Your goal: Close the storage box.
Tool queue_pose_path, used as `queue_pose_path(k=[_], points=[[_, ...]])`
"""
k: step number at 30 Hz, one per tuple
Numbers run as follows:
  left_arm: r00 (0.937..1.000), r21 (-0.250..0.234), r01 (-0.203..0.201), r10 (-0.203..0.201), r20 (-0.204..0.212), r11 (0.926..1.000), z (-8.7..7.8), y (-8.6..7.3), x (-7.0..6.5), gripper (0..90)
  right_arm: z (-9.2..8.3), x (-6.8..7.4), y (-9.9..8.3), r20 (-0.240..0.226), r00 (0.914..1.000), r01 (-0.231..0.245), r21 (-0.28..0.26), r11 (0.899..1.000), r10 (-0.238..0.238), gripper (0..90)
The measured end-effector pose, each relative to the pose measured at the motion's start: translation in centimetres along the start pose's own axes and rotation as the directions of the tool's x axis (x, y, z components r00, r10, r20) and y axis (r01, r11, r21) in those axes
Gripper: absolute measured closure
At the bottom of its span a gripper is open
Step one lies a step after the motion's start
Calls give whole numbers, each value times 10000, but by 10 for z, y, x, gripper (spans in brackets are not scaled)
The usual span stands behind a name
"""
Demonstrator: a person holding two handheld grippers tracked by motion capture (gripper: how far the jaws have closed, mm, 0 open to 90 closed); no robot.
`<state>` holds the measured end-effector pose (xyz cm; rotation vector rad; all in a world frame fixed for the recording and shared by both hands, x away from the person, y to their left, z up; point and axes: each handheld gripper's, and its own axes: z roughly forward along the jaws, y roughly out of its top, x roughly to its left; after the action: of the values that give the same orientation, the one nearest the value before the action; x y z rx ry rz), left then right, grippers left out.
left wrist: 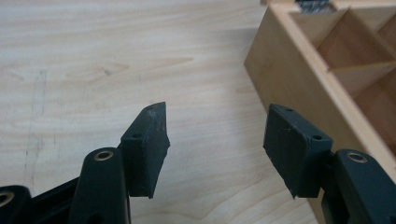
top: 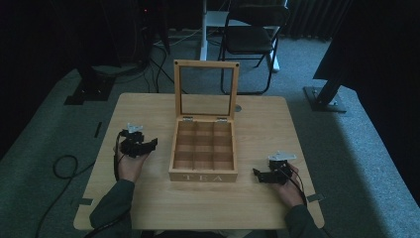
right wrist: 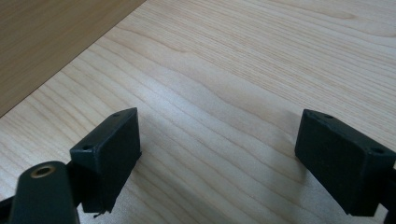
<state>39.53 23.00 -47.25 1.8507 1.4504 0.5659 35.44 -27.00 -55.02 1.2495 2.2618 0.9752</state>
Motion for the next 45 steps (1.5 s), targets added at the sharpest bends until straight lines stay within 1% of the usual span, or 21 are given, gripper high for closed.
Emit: queue_pose_path(k=[1,2,3,6,8,9,12,23,26,33,37,40,43,45], points=[[10000,0,0,0,0,10000,0,0,0,399,0,0,0,0,10000,0,0,10000,0,138],[10000,-102,-45,45,28,9999,-2,5,0,399,0,0,0,-1,10000,3,1,10000,-3,138],[10000,-102,-45,45,28,9999,-2,5,0,399,0,0,0,-1,10000,3,1,10000,-3,138],[9999,-218,-56,59,142,9997,-4,11,-1,400,0,0,0,-2,10000,5,0,10000,-5,138],[9998,-199,-88,92,197,9998,-4,13,-1,401,0,0,0,-10,10000,18,3,10000,-18,138],[9995,-285,-145,152,259,9995,-6,19,-1,402,0,0,0,-21,10000,35,6,10000,-35,138],[9995,-425,-131,143,294,9990,-8,26,-2,402,0,0,0,-20,10000,33,5,10000,-33,138],[9994,-715,-296,308,153,9970,-13,52,-2,415,0,0,0,-56,10000,82,5,10000,-82,138],[9993,-766,-313,326,170,9966,-13,60,-2,416,0,0,0,-61,9999,84,4,10000,-84,138],[9994,-851,-349,355,53,9958,-14,75,-3,420,0,0,0,-71,9999,82,7,10000,-82,138],[9993,-960,-355,365,85,9947,-14,81,-3,419,0,0,0,-70,9999,80,9,10000,-80,138],[9988,-996,-480,477,-54,9939,-14,87,-4,411,0,0,0,-70,9999,85,6,10000,-85,138],[9988,-1004,-480,476,-64,9938,-12,90,-4,405,0,0,0,-70,9999,85,5,10000,-84,138],[9985,-1044,-553,552,-41,9930,-11,95,-6,402,0,0,0,-71,9999,81,8,10000,-81,138]])
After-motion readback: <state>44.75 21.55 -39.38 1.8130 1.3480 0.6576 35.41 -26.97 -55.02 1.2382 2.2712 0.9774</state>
